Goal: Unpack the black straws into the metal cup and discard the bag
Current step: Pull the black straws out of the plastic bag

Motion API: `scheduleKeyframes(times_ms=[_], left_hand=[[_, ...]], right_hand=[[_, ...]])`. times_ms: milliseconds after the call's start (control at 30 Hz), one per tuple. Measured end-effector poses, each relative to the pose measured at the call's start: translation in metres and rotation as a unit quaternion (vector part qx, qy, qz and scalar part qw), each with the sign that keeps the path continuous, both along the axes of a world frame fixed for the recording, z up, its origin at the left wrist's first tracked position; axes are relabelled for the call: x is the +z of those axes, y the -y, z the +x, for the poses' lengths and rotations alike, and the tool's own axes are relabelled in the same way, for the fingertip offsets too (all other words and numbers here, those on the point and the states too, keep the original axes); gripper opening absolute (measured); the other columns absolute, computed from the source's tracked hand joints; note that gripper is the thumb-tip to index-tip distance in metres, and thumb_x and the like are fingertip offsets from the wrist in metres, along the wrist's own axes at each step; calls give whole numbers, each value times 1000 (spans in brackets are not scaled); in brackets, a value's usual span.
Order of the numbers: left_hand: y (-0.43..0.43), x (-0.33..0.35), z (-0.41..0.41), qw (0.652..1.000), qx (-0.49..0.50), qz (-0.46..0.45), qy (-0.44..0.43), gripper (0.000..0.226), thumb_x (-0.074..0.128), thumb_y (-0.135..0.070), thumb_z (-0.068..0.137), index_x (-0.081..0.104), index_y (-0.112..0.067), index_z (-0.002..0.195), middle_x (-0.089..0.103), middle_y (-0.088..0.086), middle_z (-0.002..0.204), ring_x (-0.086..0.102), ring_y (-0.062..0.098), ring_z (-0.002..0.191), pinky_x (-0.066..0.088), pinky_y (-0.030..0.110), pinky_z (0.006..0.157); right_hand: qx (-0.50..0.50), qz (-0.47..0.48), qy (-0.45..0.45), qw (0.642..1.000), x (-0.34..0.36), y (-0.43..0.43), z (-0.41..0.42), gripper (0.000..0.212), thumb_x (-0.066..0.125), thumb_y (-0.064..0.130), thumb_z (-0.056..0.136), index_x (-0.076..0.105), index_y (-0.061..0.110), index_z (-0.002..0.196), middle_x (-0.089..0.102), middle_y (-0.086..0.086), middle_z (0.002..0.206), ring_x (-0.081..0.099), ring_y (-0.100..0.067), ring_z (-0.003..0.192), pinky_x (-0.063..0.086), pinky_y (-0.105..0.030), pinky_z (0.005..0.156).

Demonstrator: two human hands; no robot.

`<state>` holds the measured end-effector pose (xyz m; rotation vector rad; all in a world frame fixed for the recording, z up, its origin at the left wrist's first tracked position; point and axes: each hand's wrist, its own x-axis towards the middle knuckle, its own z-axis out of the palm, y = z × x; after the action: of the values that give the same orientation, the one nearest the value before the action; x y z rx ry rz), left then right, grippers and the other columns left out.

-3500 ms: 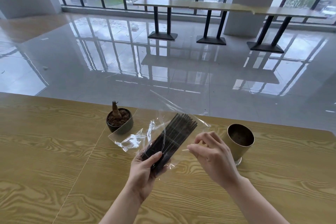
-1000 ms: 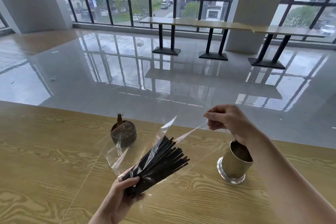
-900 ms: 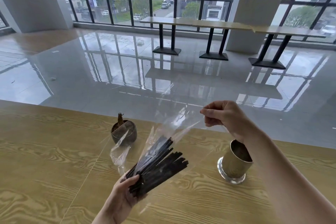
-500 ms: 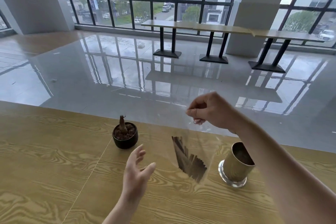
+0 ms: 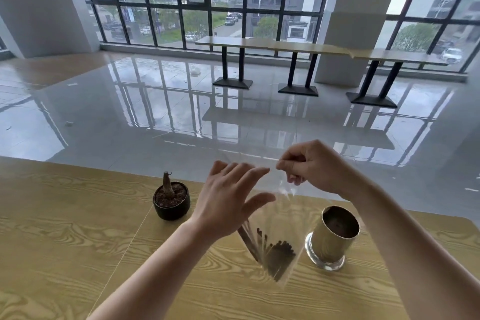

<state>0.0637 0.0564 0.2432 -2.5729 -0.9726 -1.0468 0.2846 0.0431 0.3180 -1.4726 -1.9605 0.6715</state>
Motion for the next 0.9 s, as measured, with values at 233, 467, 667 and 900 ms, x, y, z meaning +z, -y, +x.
scheduleKeyframes(times_ms=[233,467,667,900], left_hand=[[4,-8,-14,999,37,14,10,15,74,-35,83,73,-21,82,57,-4,86,48,19,88,37,35,77],[25,-7,-37,975,78,-24,207,18,70,-36,84,79,-21,80,59,14,126,41,26,124,41,42,95],[19,8,-50,974,81,-33,208,22,66,-32,86,76,-14,78,60,9,132,41,31,136,38,44,106],[-1,41,-36,995,60,16,73,12,71,-25,83,71,-19,73,75,-4,106,49,28,133,38,51,102]], right_hand=[[-16,-17,-2,1000,2,-1,3,7,71,12,92,76,9,88,72,-3,66,70,-24,63,60,-29,62],[-82,32,42,995,10,-17,5,13,72,22,91,72,25,78,69,5,58,66,-9,54,60,-35,67],[-23,-3,-76,997,10,-27,-3,15,72,30,91,75,16,91,73,-4,67,68,-20,59,57,-28,60],[-77,-40,-409,909,-104,8,22,83,44,81,81,58,17,133,74,-10,118,69,-33,109,55,-49,92]])
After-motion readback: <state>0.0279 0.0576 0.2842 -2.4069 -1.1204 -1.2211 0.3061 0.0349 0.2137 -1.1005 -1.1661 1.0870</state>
